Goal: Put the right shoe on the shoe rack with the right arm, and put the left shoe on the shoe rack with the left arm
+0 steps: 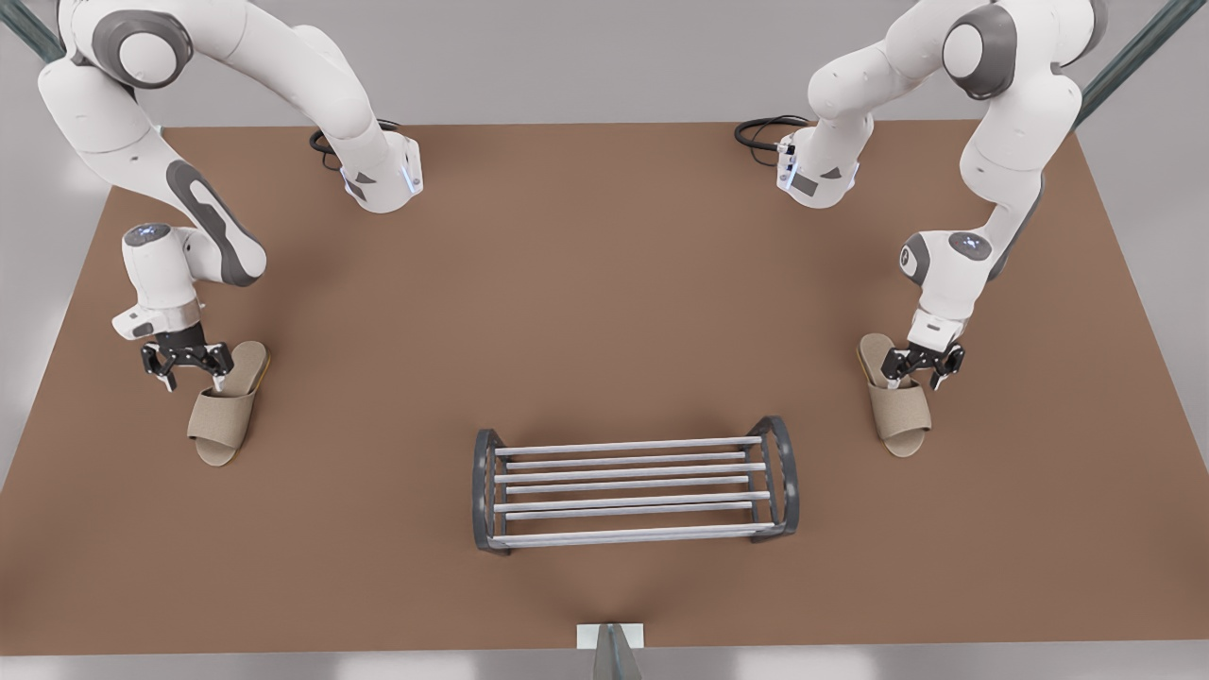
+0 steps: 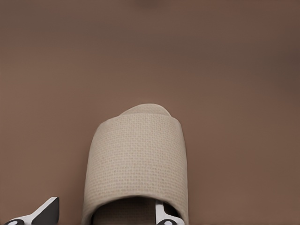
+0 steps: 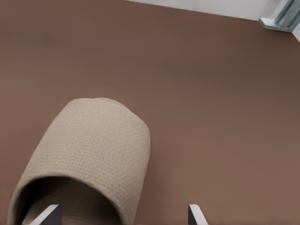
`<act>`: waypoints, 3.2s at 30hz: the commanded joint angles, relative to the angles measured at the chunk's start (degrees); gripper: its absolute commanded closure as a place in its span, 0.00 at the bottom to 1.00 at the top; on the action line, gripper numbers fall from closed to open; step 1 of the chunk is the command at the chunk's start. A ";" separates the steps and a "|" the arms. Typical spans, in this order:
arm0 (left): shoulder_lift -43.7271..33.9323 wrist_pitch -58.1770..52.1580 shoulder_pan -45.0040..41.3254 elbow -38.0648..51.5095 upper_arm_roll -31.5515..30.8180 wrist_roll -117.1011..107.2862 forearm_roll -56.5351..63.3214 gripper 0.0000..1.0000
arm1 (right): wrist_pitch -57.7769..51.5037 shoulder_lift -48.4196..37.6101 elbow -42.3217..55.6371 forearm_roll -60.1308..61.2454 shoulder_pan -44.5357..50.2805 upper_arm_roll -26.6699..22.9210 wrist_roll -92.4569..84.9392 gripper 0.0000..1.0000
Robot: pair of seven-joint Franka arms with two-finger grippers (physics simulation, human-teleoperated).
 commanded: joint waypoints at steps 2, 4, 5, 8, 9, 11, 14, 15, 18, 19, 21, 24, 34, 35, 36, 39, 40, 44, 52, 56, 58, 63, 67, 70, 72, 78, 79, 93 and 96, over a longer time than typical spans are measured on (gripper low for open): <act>0.00 -0.04 -0.01 0.07 -0.01 -0.67 0.06 0.31 | -0.05 0.75 0.89 -0.13 -0.06 -0.06 -0.14 0.00; -0.09 -0.04 -0.01 0.07 0.08 -0.67 0.06 0.50 | -0.05 1.11 0.98 -0.13 -0.23 -0.06 -0.14 0.00; -0.17 -0.04 -0.01 0.07 0.08 -0.67 0.06 0.56 | -0.05 1.46 1.32 -0.13 -0.23 -0.06 -0.14 0.00; -0.35 -0.04 0.17 0.07 0.08 -0.58 0.06 0.71 | -0.05 3.21 2.82 -1.27 -1.29 -0.06 -0.14 0.00; -0.35 -0.04 0.17 0.07 0.08 -0.58 0.06 0.74 | -0.05 3.48 3.08 -1.72 -1.64 -0.06 -0.14 0.00; -0.53 -0.04 0.43 0.07 0.07 -0.58 -0.03 0.78 | -0.05 3.92 3.08 -1.72 -1.64 -0.06 -0.14 0.00; -1.14 -0.57 0.08 1.92 -0.10 -2.33 -0.38 0.79 | -0.05 4.71 3.88 -1.80 -1.73 -0.06 -0.14 0.00; -2.72 -2.93 -0.01 2.53 -0.36 -2.78 -0.38 0.79 | -0.05 4.80 3.79 -1.72 -1.73 -0.06 -0.14 0.00; -8.61 -15.76 0.43 7.36 -4.23 -7.43 -0.38 0.79 | -0.05 4.80 3.79 -1.63 -1.64 -0.06 -0.14 0.00; -9.49 -19.01 0.43 9.21 -5.28 -7.96 -0.38 0.79 | -0.05 4.80 3.79 -1.54 -1.64 -0.06 -0.14 0.00; -12.04 -28.42 0.34 14.30 -8.80 -11.83 -0.29 0.79 | -0.05 4.80 3.79 -1.28 -1.46 0.03 -0.05 0.00; -12.83 -42.48 0.17 24.59 -14.51 -15.43 -0.29 0.79 | -0.05 4.80 3.70 -1.10 -0.94 0.12 0.21 0.00; -14.85 -65.96 -8.09 42.52 -23.66 -31.51 7.00 0.79 | -0.05 5.76 4.58 -0.40 -0.50 0.56 0.83 0.00; -14.94 -66.66 -9.67 42.61 -23.66 -32.66 8.41 0.79 | -0.05 5.76 4.67 -0.40 -0.50 0.56 0.83 0.00; -14.68 -66.66 -10.73 42.96 -23.66 -33.98 9.11 0.79 | -0.05 5.76 4.67 -0.40 -0.50 0.56 0.83 0.00; -14.77 -67.45 -12.05 43.05 -23.66 -35.38 10.52 0.79 | -0.05 5.76 5.37 -0.31 -0.59 0.56 0.91 0.00; -14.68 -67.54 -12.49 43.05 -23.66 -36.35 11.14 0.79 | -0.05 5.76 5.37 -0.22 -0.85 1.00 0.91 0.00; -13.45 -72.20 -15.13 46.74 -23.66 -40.31 11.49 0.79 | -0.05 5.76 5.55 -0.22 -1.02 1.35 1.00 0.00; -11.78 -74.66 -24.27 48.06 -23.66 -50.85 19.40 0.79 | -0.05 8.14 6.95 0.22 -0.85 2.49 1.26 0.00; -10.11 -75.62 -26.55 49.29 -23.57 -53.05 21.16 0.79 | -0.05 8.14 6.78 0.22 -1.11 2.58 1.26 0.56; -7.74 -78.35 -29.36 52.37 -23.48 -54.89 22.82 0.79 | -0.05 8.05 6.69 0.22 -1.38 2.58 1.35 0.66; 0.61 -78.26 -33.58 57.90 -22.69 -60.87 36.62 0.79 | -0.05 8.14 6.51 0.22 -3.22 4.16 1.70 0.75; 5.18 -77.12 -33.32 59.22 -22.51 -62.98 45.67 0.79 | -0.05 8.14 6.42 0.13 -4.45 4.60 1.79 0.79; 6.15 -77.03 -33.06 58.61 -22.51 -64.21 49.46 0.79 | -0.05 8.14 6.34 0.13 -6.47 7.06 4.08 0.79; 6.94 -77.12 -33.06 58.35 -22.51 -67.29 50.16 0.79 | -0.13 7.61 6.25 0.04 -7.00 7.94 6.27 0.79; 6.94 -77.38 -33.23 55.09 -22.51 -71.42 52.18 0.79 | -0.22 5.15 6.25 -0.13 -10.96 14.36 12.51 0.79; 7.03 -77.38 -33.32 54.92 -22.51 -71.95 52.18 0.79 | -0.31 4.45 6.34 -0.13 -10.87 14.79 13.74 0.79; 11.60 -79.67 -36.04 58.17 -21.20 -73.71 58.95 0.79 | -42.38 -9.09 14.85 0.13 -40.40 58.73 30.44 0.79; 12.39 -80.02 -36.31 58.17 -21.11 -75.11 60.00 0.79 | -57.34 -8.12 22.42 0.75 -38.91 64.80 32.81 0.79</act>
